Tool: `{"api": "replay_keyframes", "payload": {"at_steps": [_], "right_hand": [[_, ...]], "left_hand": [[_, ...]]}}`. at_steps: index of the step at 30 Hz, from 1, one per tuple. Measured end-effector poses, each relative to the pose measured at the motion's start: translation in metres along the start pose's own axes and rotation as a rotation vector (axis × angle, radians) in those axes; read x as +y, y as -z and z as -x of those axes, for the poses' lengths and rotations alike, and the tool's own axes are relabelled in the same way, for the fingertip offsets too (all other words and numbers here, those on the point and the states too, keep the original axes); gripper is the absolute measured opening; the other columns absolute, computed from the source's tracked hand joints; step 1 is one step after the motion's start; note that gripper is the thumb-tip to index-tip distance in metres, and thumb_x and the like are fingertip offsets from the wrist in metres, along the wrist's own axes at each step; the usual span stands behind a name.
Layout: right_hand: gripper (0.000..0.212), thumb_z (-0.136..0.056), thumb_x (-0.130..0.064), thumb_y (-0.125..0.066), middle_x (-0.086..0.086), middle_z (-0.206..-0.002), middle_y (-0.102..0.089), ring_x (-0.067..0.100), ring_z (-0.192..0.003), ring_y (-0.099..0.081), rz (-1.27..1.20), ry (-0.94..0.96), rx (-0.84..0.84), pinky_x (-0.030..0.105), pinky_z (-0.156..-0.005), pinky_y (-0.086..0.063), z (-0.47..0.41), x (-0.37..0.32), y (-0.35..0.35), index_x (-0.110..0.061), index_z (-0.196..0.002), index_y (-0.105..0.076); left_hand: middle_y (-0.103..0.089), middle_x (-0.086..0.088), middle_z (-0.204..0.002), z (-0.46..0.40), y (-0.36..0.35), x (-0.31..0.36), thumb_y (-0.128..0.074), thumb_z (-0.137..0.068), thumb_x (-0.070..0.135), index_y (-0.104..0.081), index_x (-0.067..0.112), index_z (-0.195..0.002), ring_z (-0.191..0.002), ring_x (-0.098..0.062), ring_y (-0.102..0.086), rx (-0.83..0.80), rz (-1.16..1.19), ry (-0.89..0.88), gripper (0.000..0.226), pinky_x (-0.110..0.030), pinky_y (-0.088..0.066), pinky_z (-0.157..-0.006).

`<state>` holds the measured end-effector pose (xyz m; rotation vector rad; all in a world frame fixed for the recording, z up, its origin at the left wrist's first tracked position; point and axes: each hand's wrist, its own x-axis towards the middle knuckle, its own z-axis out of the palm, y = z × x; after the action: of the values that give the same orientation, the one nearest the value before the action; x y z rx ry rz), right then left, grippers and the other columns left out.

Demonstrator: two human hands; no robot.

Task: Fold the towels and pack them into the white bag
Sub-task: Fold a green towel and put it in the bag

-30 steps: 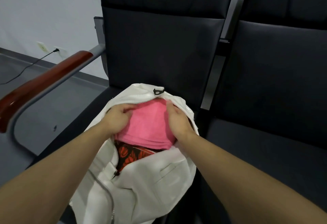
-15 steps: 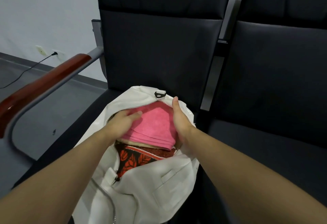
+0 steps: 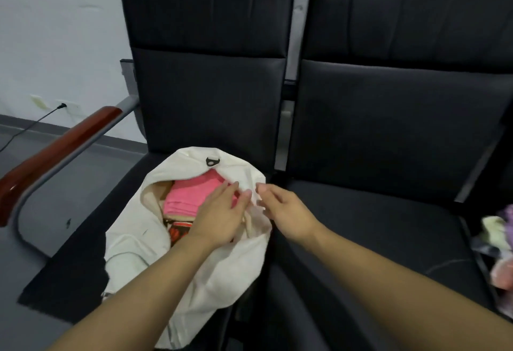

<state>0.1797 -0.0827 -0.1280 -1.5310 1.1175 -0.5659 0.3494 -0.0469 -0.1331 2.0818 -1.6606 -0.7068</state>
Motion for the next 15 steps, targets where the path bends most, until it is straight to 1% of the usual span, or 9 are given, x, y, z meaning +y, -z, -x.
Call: {"api": "replay_keyframes", "payload": {"at_steps": [1, 2, 3, 4, 6, 8, 11, 15], "right_hand": [[0.039, -0.103, -0.051, -0.044, -0.006, -0.130, -0.067, 0.013, -0.124, -0.060, 0.037, -0.005, 0.052, 0.036, -0.112, -0.043, 0.016, 0.005, 0.023, -0.030, -0.129, -0.064], [0.045, -0.103, -0.051, -0.042, -0.008, -0.138, -0.061, 0.012, -0.131, -0.054, 0.108, -0.019, 0.107, 0.031, -0.114, -0.038, 0.033, 0.011, 0.047, -0.028, -0.139, -0.057], [0.049, -0.104, -0.051, -0.041, -0.008, -0.144, -0.056, 0.012, -0.136, -0.049, 0.185, -0.039, 0.151, 0.025, -0.113, -0.034, 0.051, 0.019, 0.072, -0.026, -0.145, -0.051], [0.052, -0.104, -0.051, -0.040, -0.006, -0.147, -0.053, 0.014, -0.138, -0.047, 0.252, -0.074, 0.179, 0.022, -0.109, -0.033, 0.071, 0.030, 0.098, -0.024, -0.149, -0.047], [0.057, -0.104, -0.051, -0.039, -0.003, -0.150, -0.049, 0.017, -0.139, -0.046, 0.349, -0.180, 0.214, 0.024, -0.108, -0.034, 0.114, 0.054, 0.145, -0.022, -0.153, -0.041], [0.060, -0.103, -0.053, -0.041, 0.000, -0.155, -0.045, 0.019, -0.141, -0.044, 0.456, -0.264, 0.261, 0.028, -0.114, -0.032, 0.155, 0.081, 0.186, -0.020, -0.154, -0.039], [0.061, -0.104, -0.049, -0.043, 0.006, -0.158, -0.040, 0.022, -0.145, -0.037, 0.651, -0.351, 0.316, 0.030, -0.119, -0.024, 0.211, 0.117, 0.238, -0.015, -0.153, -0.038], [0.059, -0.105, -0.047, -0.040, 0.007, -0.162, -0.031, 0.027, -0.147, -0.033, 0.840, -0.424, 0.335, 0.034, -0.118, -0.026, 0.269, 0.145, 0.300, -0.017, -0.155, -0.034]], "left_hand": [[-0.026, -0.001, -0.167, 0.008, -0.008, 0.017, -0.030, -0.103, 0.063, -0.034, 0.024, -0.158, -0.155, -0.018, -0.019, -0.011, 0.039, -0.012, 0.068, -0.042, -0.016, -0.126], [-0.024, 0.000, -0.167, 0.014, -0.017, 0.035, -0.032, -0.103, 0.062, -0.034, 0.024, -0.158, -0.155, -0.018, -0.018, -0.025, 0.062, -0.026, 0.067, -0.041, -0.015, -0.127], [-0.024, 0.000, -0.167, 0.021, -0.027, 0.053, -0.033, -0.103, 0.061, -0.033, 0.023, -0.158, -0.155, -0.017, -0.018, -0.041, 0.074, -0.042, 0.067, -0.039, -0.014, -0.127], [-0.024, 0.000, -0.167, 0.026, -0.040, 0.071, -0.033, -0.103, 0.061, -0.033, 0.023, -0.159, -0.155, -0.016, -0.019, -0.055, 0.078, -0.063, 0.068, -0.039, -0.015, -0.127], [-0.023, 0.000, -0.168, 0.037, -0.071, 0.110, -0.031, -0.102, 0.064, -0.032, 0.025, -0.159, -0.155, -0.016, -0.019, -0.109, 0.071, -0.095, 0.070, -0.040, -0.016, -0.126], [-0.019, 0.002, -0.169, 0.049, -0.107, 0.148, -0.028, -0.101, 0.066, -0.027, 0.027, -0.161, -0.155, -0.017, -0.018, -0.204, 0.039, -0.124, 0.071, -0.043, -0.017, -0.126], [-0.015, 0.001, -0.170, 0.065, -0.162, 0.201, -0.024, -0.101, 0.068, -0.021, 0.026, -0.162, -0.155, -0.020, -0.017, -0.336, -0.019, -0.176, 0.074, -0.042, -0.016, -0.125], [-0.012, -0.001, -0.170, 0.083, -0.220, 0.264, -0.023, -0.101, 0.068, -0.017, 0.025, -0.163, -0.155, -0.022, -0.016, -0.441, -0.084, -0.245, 0.076, -0.044, -0.016, -0.126]]}}
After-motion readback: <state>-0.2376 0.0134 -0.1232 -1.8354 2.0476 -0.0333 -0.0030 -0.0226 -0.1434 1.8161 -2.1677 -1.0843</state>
